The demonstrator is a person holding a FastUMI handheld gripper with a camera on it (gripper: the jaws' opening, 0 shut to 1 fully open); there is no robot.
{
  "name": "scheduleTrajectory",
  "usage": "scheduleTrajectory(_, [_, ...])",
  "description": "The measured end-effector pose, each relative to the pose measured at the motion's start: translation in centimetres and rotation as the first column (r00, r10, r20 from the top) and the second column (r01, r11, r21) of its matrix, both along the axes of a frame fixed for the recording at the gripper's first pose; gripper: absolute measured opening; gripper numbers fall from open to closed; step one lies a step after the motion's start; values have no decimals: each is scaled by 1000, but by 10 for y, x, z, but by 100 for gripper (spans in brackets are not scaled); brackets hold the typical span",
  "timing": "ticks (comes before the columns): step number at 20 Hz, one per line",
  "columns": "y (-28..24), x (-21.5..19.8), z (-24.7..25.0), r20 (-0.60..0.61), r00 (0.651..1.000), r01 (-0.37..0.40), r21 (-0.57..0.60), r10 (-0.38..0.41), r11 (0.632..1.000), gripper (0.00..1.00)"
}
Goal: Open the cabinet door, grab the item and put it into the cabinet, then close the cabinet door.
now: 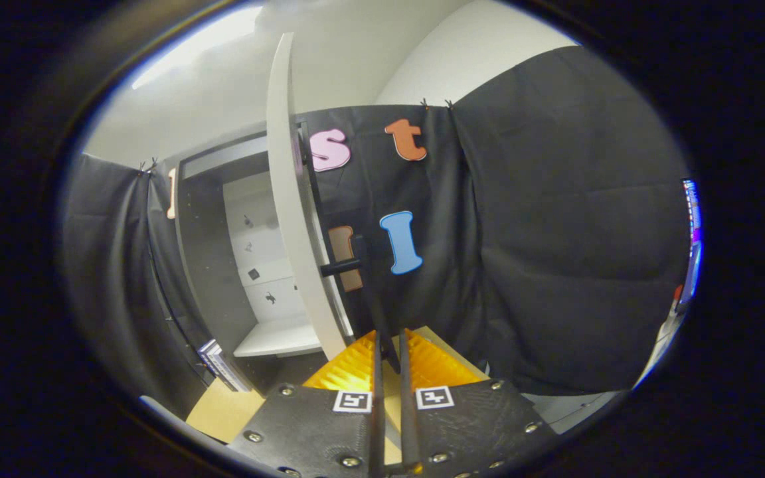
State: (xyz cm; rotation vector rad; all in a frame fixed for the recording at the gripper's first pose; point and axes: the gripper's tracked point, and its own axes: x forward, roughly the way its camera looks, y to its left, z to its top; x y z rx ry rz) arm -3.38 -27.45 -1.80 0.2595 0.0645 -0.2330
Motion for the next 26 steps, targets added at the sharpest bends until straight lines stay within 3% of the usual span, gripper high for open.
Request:
scheduleTrajectory(6, [15,-15,17,23,1000,10,-12,-9,1000,10])
scheduleTrajectory(9, [57,-25,31,71,995,-79,33,76,996,10])
scheduleTrajectory(12, [85,-25,15,26,994,-105,-15,105,994,11])
scheduleTrajectory(13, [97,-26,5,-8,994,-112,-34,111,993,23])
scheduleTrajectory(14, [110,-22,-2,-28,993,-119,-51,118,992,29])
scheduleTrajectory(15, [122,-18,-4,-31,992,-125,-59,124,990,45])
scheduleTrajectory(19, [167,-8,-20,-54,982,-185,-78,181,980,89])
scheduleTrajectory(26, [221,33,-54,-113,963,-255,-83,246,963,95])
